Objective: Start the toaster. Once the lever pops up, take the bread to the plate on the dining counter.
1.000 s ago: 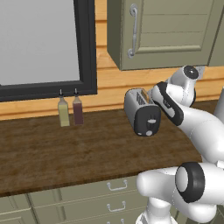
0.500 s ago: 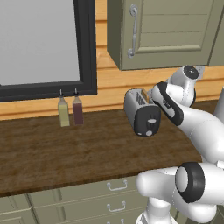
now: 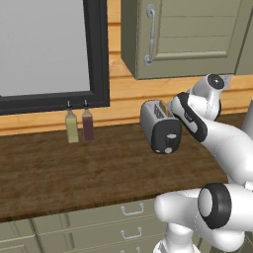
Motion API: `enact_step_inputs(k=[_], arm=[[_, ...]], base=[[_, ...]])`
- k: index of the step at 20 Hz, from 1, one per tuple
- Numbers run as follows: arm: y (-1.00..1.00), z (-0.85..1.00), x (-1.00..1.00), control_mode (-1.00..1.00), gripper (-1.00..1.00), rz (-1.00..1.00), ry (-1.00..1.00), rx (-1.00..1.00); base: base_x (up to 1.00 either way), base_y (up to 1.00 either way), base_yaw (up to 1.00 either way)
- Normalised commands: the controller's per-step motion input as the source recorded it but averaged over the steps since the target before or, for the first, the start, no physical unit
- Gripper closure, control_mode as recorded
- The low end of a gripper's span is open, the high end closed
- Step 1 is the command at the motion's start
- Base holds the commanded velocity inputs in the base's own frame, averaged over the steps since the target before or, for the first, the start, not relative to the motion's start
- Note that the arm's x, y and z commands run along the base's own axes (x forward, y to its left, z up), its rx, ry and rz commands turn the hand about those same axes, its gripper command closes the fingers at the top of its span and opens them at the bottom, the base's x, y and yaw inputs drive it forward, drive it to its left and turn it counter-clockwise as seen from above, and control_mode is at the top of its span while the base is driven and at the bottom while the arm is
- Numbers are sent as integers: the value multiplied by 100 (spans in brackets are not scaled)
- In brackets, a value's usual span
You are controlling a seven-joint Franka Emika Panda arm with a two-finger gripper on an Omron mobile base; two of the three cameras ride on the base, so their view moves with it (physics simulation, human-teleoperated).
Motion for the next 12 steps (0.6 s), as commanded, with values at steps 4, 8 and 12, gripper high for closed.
enact_step_inputs(k=[4,8,12], arm=[[0,0,0,-100,-100,0,0,0],[0,0,0,-100,-100,0,0,0],[0,0,0,-100,-100,0,0,0]], base=[[0,0,0],[0,0,0],[0,0,0]])
